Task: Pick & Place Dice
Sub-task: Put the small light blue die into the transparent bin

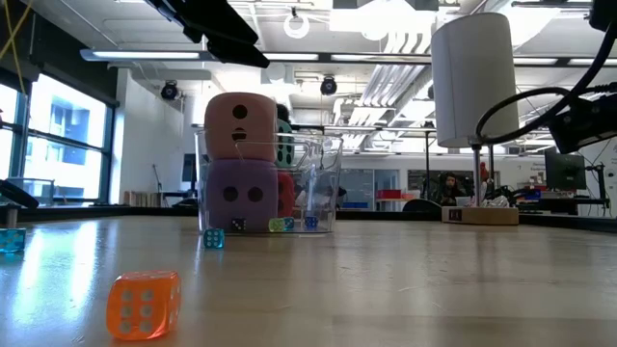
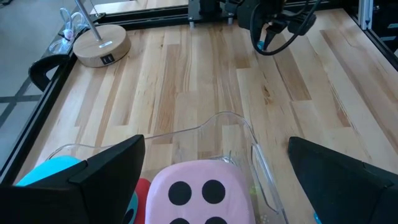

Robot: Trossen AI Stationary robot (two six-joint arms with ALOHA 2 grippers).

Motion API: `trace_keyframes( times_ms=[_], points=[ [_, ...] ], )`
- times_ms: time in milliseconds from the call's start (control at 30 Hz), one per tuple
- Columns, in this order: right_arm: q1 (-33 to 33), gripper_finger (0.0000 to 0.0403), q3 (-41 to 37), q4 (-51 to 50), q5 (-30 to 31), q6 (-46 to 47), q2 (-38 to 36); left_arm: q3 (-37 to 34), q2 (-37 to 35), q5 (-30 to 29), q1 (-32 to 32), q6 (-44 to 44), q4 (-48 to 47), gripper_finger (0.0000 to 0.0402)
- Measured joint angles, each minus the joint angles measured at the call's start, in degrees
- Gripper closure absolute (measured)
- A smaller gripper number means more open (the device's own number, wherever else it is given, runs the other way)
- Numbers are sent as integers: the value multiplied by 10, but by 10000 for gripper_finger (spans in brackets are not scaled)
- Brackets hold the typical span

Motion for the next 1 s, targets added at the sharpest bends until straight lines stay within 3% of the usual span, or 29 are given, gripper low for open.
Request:
trace_keyframes(
  times_ms=[200,367,500,633,800,1000],
  points=[
    [0,367,0,7,-6,-19,0,0,0,0,0,0,0,16],
    [0,367,17,12,5,-51,-2,0,0,0,0,0,0,16],
    [0,367,77,11,61,-117,-5,0,-1,0,0,-3,0,16],
    [-16,367,156,16,148,-246,-5,0,-11,0,0,-3,-7,16],
    [-58,367,243,62,253,-474,-4,0,-35,0,0,-9,-35,16],
    [-134,367,261,235,243,-731,28,0,-59,0,0,-35,-78,16]
  ],
)
